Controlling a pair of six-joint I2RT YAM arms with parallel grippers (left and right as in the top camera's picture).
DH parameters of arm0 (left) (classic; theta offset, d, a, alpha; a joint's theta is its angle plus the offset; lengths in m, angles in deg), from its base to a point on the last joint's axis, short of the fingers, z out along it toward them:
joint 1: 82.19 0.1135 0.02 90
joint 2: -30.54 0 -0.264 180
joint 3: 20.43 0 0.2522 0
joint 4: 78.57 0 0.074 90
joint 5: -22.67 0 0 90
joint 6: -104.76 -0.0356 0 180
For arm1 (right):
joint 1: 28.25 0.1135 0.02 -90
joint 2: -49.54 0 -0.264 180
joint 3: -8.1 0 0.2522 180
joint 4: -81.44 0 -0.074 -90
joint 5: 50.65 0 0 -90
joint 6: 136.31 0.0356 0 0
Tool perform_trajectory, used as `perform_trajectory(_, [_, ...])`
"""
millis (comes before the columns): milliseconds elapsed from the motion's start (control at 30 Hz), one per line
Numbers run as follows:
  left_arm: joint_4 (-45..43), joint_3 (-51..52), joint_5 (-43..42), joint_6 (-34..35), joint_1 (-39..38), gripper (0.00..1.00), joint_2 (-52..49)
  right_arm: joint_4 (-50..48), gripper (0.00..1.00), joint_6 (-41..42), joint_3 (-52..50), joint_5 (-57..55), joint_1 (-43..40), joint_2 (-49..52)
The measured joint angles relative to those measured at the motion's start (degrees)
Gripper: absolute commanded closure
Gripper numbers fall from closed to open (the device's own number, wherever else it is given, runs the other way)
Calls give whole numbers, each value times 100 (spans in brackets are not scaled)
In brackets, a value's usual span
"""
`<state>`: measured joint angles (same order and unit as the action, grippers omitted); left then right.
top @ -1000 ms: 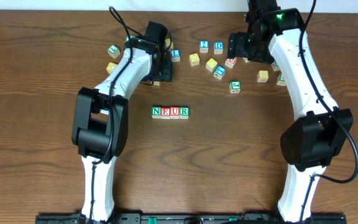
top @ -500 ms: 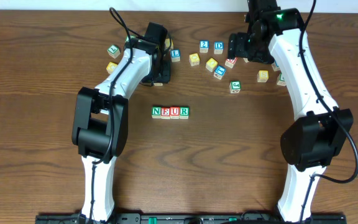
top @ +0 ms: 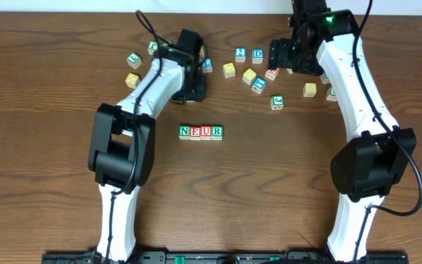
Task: Spell out NEURIPS
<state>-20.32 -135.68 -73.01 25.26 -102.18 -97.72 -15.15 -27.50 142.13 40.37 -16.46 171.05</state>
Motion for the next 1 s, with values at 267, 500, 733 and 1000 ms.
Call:
perform_trajectory(267, [-7, 2, -2, 0, -492, 61, 0, 4, 14, -13, 0, -2, 0, 0])
perform_trajectory(500, [-50, 0, 0, 17, -752, 61, 0, 24, 14, -35, 0, -4, 0, 0])
perform_trajectory(733, [144, -79, 4, 199, -695, 61, 0, 22, 12, -195, 0, -9, 0, 0])
perform_trajectory(1000, [173, -195, 116, 442, 15, 60, 299, 17, 11, -293, 0, -42, 0, 0])
